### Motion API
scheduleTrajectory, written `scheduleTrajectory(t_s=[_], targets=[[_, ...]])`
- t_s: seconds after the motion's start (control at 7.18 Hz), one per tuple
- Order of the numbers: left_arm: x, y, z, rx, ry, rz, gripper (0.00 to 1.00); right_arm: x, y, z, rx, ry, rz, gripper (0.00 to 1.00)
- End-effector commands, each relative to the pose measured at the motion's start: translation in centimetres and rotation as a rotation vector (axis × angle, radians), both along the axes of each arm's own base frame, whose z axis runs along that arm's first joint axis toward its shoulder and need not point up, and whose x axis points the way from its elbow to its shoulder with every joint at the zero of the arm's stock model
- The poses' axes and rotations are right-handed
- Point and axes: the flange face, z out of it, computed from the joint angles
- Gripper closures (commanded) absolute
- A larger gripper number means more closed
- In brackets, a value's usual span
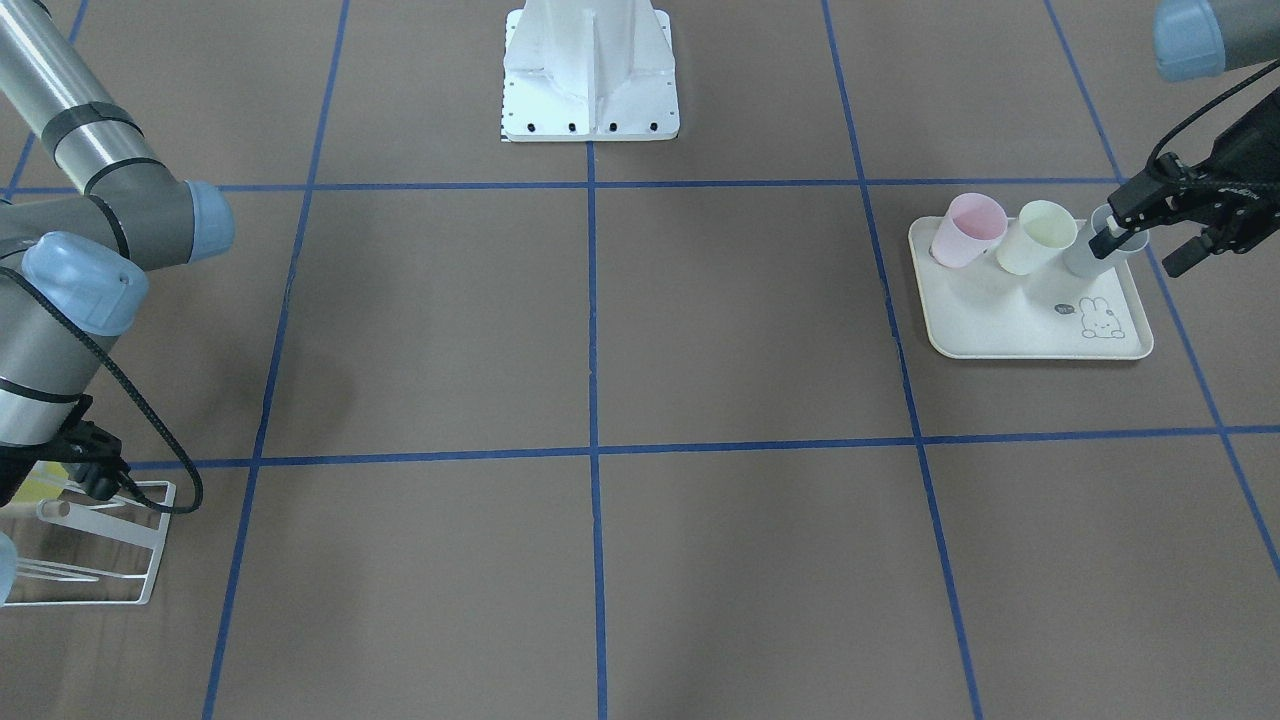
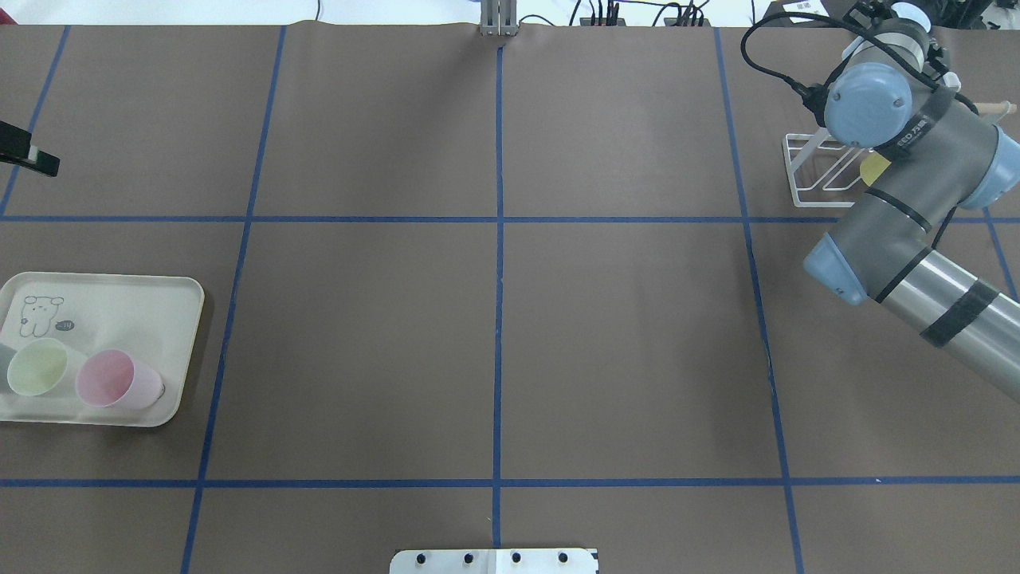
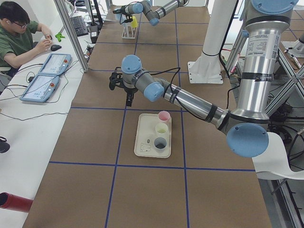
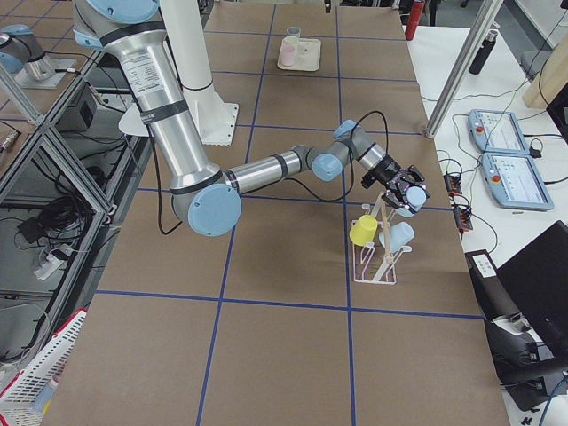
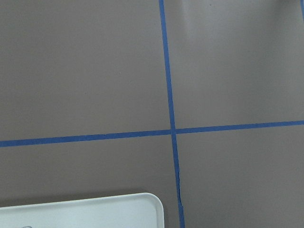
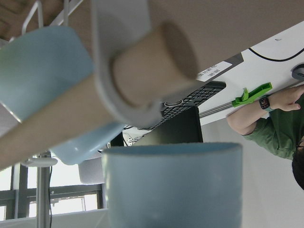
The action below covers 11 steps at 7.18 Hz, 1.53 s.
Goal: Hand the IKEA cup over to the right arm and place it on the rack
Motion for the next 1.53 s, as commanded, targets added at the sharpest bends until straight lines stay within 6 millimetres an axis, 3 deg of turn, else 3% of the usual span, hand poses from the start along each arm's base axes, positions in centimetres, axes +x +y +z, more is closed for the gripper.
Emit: scheduleTrajectory(t_s=[0.0,1.39], targets=[[0.0,0.0,0.1,-0.001,0.000,0.001,0.00,-0.8,0.1,1.1,-0.007,0.029,0.002,0.58],[0.1,-0.2,0.1,-0.002,-0.001,0.001,0.00,-2.6,0.8,1.5,0.001,0.056,-0.009,0.54]])
